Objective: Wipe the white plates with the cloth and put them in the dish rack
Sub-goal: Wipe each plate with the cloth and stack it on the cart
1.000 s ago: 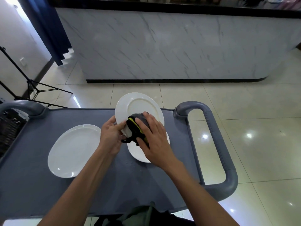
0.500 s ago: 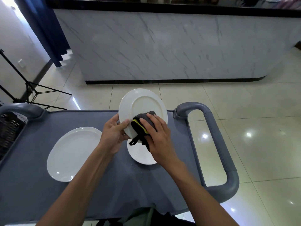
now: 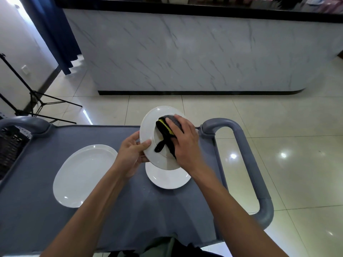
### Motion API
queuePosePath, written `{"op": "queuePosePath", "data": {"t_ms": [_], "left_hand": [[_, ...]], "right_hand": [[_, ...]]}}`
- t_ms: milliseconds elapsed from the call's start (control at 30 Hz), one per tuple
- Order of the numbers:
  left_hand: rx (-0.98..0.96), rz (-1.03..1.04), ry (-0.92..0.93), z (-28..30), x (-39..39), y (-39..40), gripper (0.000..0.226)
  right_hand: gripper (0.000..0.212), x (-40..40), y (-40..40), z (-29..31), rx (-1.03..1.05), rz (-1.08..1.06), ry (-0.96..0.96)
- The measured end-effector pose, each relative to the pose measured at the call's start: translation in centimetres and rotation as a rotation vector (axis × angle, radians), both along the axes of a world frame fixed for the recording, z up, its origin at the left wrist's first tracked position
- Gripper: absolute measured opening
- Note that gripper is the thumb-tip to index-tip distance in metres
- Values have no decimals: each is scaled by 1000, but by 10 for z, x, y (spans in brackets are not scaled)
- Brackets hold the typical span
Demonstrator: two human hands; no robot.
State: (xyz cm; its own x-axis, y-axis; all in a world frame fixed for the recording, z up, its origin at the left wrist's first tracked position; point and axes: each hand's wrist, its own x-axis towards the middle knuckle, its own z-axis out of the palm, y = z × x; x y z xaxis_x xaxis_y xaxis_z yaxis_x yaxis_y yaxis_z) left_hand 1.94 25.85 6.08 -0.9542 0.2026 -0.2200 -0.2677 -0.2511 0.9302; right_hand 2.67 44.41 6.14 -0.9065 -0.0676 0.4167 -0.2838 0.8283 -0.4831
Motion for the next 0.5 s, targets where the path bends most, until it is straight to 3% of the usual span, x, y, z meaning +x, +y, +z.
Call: {"op": "queuePosePath", "data": {"t_ms": [333,500], "left_hand": [[-54,-78,22,-1,-3,-3,29],[-58,-87,44,1,-3,-8,32]], "right_hand": [[53,-1,-9,10,121,153,183],[54,-12,-10,19,166,74,128]]}}
